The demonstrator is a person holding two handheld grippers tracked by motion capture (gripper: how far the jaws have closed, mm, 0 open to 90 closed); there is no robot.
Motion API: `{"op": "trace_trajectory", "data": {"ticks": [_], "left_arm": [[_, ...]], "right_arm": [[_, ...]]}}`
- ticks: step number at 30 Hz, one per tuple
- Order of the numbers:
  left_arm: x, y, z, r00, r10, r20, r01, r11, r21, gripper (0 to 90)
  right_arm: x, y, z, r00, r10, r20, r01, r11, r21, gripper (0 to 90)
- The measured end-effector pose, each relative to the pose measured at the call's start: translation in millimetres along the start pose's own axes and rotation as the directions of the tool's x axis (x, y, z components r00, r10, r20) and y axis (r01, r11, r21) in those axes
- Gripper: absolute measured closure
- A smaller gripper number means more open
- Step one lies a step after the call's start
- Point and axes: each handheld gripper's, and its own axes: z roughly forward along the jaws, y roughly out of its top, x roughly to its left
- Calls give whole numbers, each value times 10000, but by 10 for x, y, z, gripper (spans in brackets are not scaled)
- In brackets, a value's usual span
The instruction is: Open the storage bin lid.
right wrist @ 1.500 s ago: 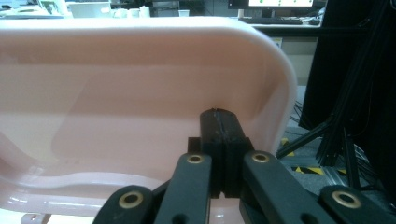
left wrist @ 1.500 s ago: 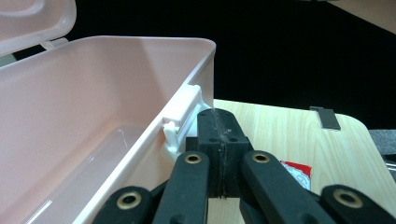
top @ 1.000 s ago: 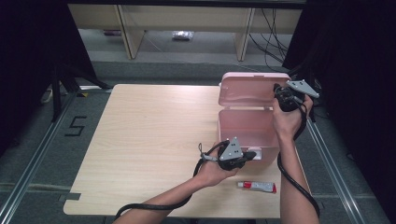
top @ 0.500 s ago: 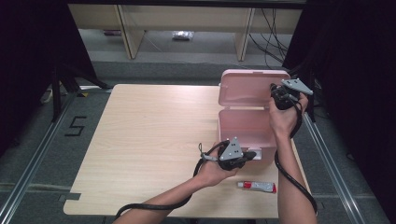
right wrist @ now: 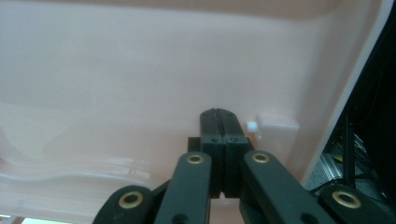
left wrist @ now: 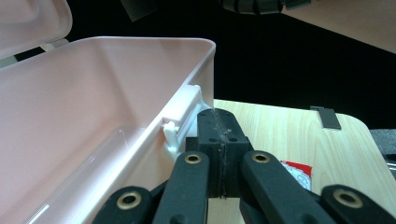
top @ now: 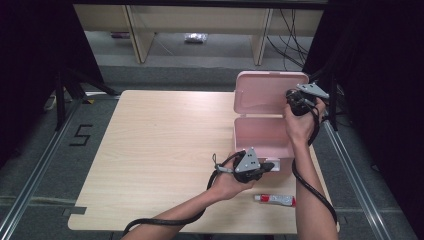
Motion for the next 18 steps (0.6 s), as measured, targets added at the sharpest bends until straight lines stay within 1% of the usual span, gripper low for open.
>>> {"op": "trace_trajectory", "data": {"ticks": [4,5,7,8,9,10,12,13,14,15,16,17,18], "left_arm": [[0,2,0,10000,-12,3,12,10000,8,895],[1,1,0,10000,-17,3,17,10000,2,895],[-2,-1,-1,10000,-7,-1,7,10000,-1,895],[-3,-4,-3,10000,16,-13,-16,10000,-7,895],[-2,-5,-3,10000,23,-11,-23,10000,-14,895],[-2,-5,-3,10000,16,-8,-16,10000,-15,895],[-1,-2,-3,10000,7,-10,-7,10000,3,895],[-2,-1,-3,10000,-7,-6,7,10000,1,895],[-2,-1,-2,10000,-7,-7,7,10000,1,895],[-2,-1,-3,10000,-7,-4,7,10000,2,895],[-2,-2,-3,10000,-5,-8,5,10000,0,894],[-2,-1,-2,10000,-1,-8,1,10000,2,895],[-1,-1,-3,10000,0,-7,0,10000,2,895]], "right_arm": [[6,-13,38,10000,94,3,-94,9997,211,900],[16,-17,48,9997,249,22,-250,9993,273,900],[11,-31,66,9998,170,54,-172,9990,408,900],[18,-38,70,9996,295,44,-296,9986,433,900],[11,-51,84,9998,169,63,-172,9983,552,900],[9,-61,95,9998,192,-5,-191,9983,551,900],[10,-77,108,9996,285,42,-287,9973,672,900],[-7,-86,125,9999,139,-12,-138,9979,640,900],[-1,-93,124,9997,255,47,-258,9967,763,900],[-17,-101,137,9999,116,27,-117,9974,717,900],[-7,-111,142,9996,282,102,-289,9964,793,900],[-5,-117,149,9993,358,90,-364,9959,824,900],[-25,-119,161,9999,119,45,-122,9964,837,900]]}}
